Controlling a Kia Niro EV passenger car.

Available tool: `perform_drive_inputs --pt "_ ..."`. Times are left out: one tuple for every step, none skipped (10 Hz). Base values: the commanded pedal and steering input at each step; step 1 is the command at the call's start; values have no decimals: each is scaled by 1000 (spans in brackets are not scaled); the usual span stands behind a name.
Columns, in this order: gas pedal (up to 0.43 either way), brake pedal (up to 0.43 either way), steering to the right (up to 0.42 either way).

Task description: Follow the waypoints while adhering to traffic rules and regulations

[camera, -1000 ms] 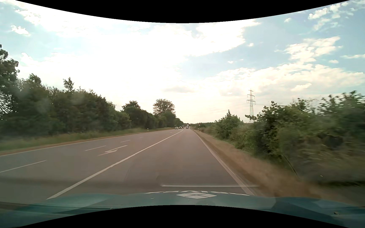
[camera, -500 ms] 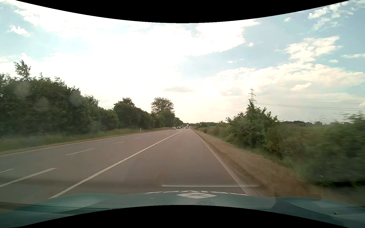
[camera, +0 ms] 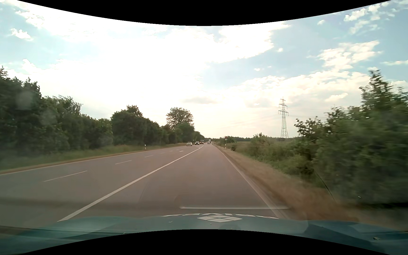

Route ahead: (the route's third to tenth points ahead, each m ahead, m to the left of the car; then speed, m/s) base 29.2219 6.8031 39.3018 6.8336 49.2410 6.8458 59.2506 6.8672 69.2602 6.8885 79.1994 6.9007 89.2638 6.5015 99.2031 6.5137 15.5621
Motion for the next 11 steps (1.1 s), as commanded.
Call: perform_drive_inputs --pt "209 0 -3" --pt "209 0 -3" --pt "220 0 -3" --pt "220 0 -3" --pt "220 0 -3" --pt "220 0 -3" --pt "220 0 -3" --pt "220 0 -4" --pt "220 0 -4" --pt "220 0 -4" --pt "220 0 -3"
